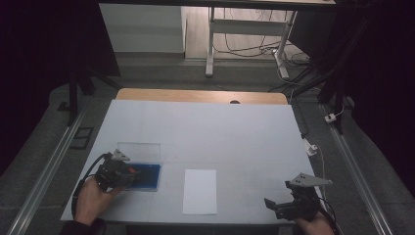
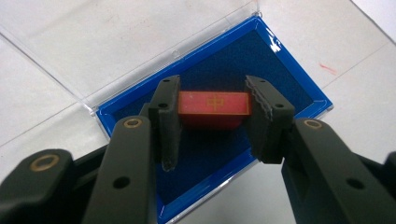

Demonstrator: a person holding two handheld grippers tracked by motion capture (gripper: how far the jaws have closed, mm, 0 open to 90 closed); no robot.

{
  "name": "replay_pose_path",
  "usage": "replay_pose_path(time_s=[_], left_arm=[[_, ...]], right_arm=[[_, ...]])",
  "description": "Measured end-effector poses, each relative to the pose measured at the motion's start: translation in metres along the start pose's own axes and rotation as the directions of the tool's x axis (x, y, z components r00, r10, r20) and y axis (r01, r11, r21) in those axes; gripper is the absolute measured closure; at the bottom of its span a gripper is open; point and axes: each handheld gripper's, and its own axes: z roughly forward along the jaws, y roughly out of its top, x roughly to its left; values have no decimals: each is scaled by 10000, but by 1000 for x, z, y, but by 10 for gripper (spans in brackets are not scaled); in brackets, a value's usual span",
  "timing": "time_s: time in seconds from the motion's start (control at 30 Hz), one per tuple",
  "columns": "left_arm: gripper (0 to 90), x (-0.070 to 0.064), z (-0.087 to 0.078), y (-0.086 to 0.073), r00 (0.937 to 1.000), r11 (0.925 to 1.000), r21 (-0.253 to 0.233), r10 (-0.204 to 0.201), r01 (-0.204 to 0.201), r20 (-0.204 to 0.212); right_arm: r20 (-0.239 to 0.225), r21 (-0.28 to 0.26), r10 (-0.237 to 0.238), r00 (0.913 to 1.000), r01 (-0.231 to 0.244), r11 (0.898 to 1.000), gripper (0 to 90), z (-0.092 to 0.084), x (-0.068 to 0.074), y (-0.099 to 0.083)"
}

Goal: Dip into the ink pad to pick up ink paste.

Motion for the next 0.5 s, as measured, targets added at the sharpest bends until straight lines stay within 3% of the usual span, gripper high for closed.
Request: replay_pose_path(time_s=[0.2,0.5], left_arm=[[586,0,1,-3,10000,9999,-158,-26,26,5],[588,-15,2,-5,9935,9970,-220,724,-746,-877]], right_arm=[[1,7,-8,10000,8,10000,0,0,0,0],[24,38,-29,10000,29,10000,0,0,0,0]])
